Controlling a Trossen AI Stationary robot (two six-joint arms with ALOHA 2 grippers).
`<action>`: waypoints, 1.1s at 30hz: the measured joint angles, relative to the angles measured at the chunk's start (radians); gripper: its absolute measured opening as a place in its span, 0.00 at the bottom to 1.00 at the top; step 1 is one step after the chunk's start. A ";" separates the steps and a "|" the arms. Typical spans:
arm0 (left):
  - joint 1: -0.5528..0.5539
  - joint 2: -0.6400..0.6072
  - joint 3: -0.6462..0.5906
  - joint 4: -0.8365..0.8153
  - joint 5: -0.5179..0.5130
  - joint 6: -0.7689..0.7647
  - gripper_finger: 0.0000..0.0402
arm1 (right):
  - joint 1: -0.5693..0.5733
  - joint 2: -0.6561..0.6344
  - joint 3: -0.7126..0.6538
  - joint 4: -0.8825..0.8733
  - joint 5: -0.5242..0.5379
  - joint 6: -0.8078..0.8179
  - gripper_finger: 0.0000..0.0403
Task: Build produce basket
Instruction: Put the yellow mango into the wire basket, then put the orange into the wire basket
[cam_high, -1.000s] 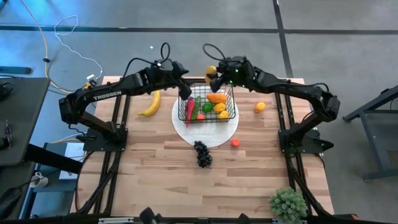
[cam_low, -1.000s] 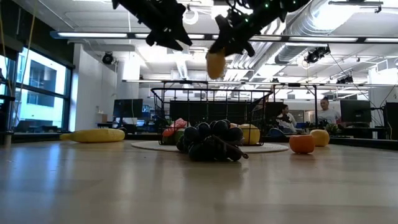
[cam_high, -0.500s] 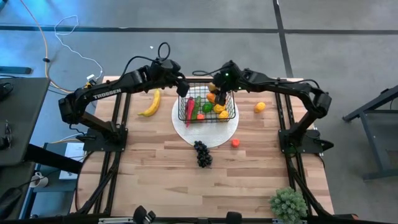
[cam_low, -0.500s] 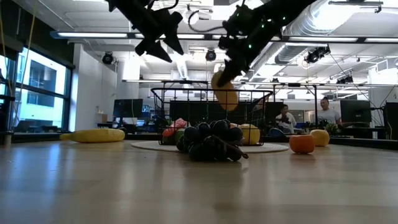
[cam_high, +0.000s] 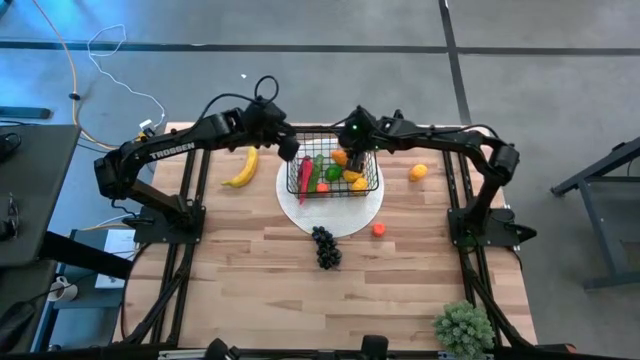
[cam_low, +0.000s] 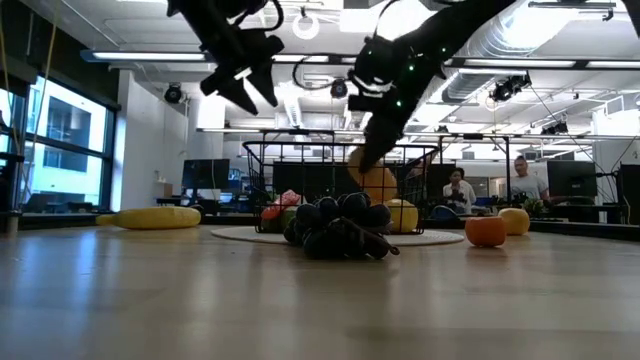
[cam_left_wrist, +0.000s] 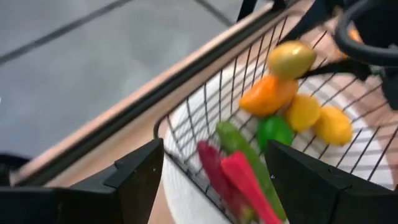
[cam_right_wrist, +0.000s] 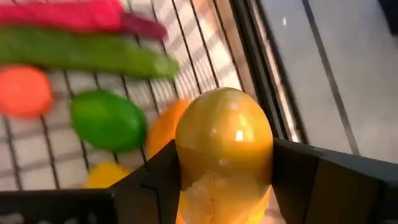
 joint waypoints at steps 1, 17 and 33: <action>-0.001 0.000 0.000 -0.023 0.001 -0.012 0.67 | 0.001 0.005 0.000 -0.021 0.004 0.003 0.42; -0.001 0.000 0.000 -0.174 0.010 -0.077 0.67 | 0.014 0.009 -0.002 -0.047 0.066 0.030 0.68; -0.002 0.000 0.000 -0.445 0.009 -0.173 0.67 | 0.010 -0.086 0.000 -0.042 0.128 0.124 0.71</action>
